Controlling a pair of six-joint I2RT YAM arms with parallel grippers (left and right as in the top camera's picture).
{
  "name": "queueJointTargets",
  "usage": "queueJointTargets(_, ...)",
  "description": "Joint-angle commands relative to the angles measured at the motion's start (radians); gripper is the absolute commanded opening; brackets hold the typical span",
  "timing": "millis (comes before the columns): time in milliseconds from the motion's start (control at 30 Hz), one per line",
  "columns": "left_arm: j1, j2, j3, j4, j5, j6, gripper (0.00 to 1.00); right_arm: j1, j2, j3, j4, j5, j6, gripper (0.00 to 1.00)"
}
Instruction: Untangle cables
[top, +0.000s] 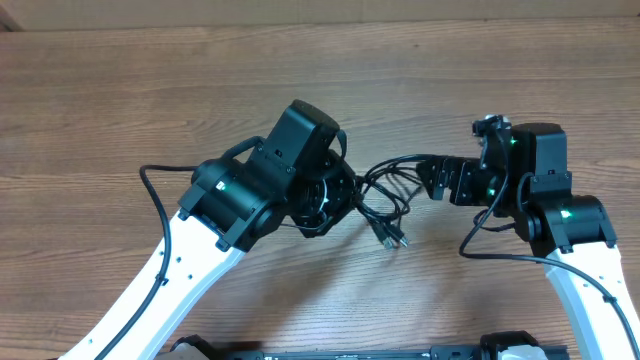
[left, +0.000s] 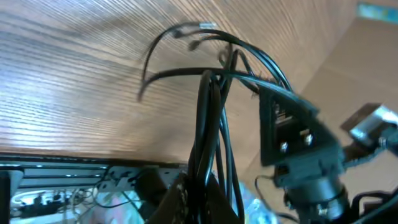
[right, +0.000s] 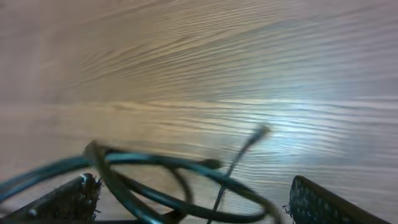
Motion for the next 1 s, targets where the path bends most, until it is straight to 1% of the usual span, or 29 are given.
queueJointTargets(0, -0.004, -0.007, 0.021, 0.001, 0.085, 0.166, 0.04, 0.005, -0.001, 0.009, 0.003, 0.124, 0.104, 0.96)
queueJointTargets(100, 0.002, -0.007, 0.021, 0.018, 0.142, 0.233, 0.04, 0.005, 0.002, 0.009, -0.008, 0.134, 0.104, 0.96)
queueJointTargets(233, 0.011, -0.008, 0.021, 0.112, 0.254, 0.426, 0.04, 0.005, 0.025, 0.009, -0.053, 0.162, 0.103, 0.97)
queueJointTargets(267, 0.015, -0.009, 0.021, 0.126, 0.27, 0.446, 0.04, 0.005, 0.03, 0.009, -0.058, 0.162, 0.103, 0.97)
queueJointTargets(300, 0.032, -0.01, 0.021, 0.172, 0.338, 0.505, 0.04, 0.005, 0.043, 0.009, -0.067, 0.162, 0.103, 0.97)
queueJointTargets(367, 0.054, -0.01, 0.021, 0.212, 0.42, 0.57, 0.04, 0.005, 0.062, 0.009, -0.074, 0.161, 0.103, 0.97)
queueJointTargets(467, 0.103, -0.01, 0.021, 0.207, 0.53, 0.701, 0.04, 0.004, 0.072, 0.009, -0.074, 0.162, 0.105, 0.96)
queueJointTargets(533, 0.134, -0.012, 0.021, 0.193, 0.585, 0.762, 0.04, 0.002, 0.072, 0.009, -0.075, 0.169, 0.115, 0.96)
queueJointTargets(633, 0.203, -0.018, 0.021, 0.164, 0.645, 0.815, 0.04, -0.015, 0.072, 0.009, -0.081, 0.18, 0.135, 0.96)
queueJointTargets(800, 0.332, -0.02, 0.021, 0.136, 0.624, 0.856, 0.04, -0.082, 0.072, 0.009, -0.111, 0.18, 0.16, 0.97)
queueJointTargets(833, 0.383, -0.02, 0.021, 0.106, 0.563, 0.855, 0.04, -0.121, 0.072, 0.009, -0.128, 0.18, 0.16, 0.97)
queueJointTargets(933, 0.506, -0.02, 0.021, 0.018, 0.465, 0.855, 0.04, -0.189, 0.072, 0.009, -0.156, 0.18, 0.16, 0.97)
queueJointTargets(967, 0.54, -0.02, 0.021, -0.009, 0.455, 0.856, 0.04, -0.201, 0.072, 0.009, -0.16, 0.18, 0.159, 0.97)
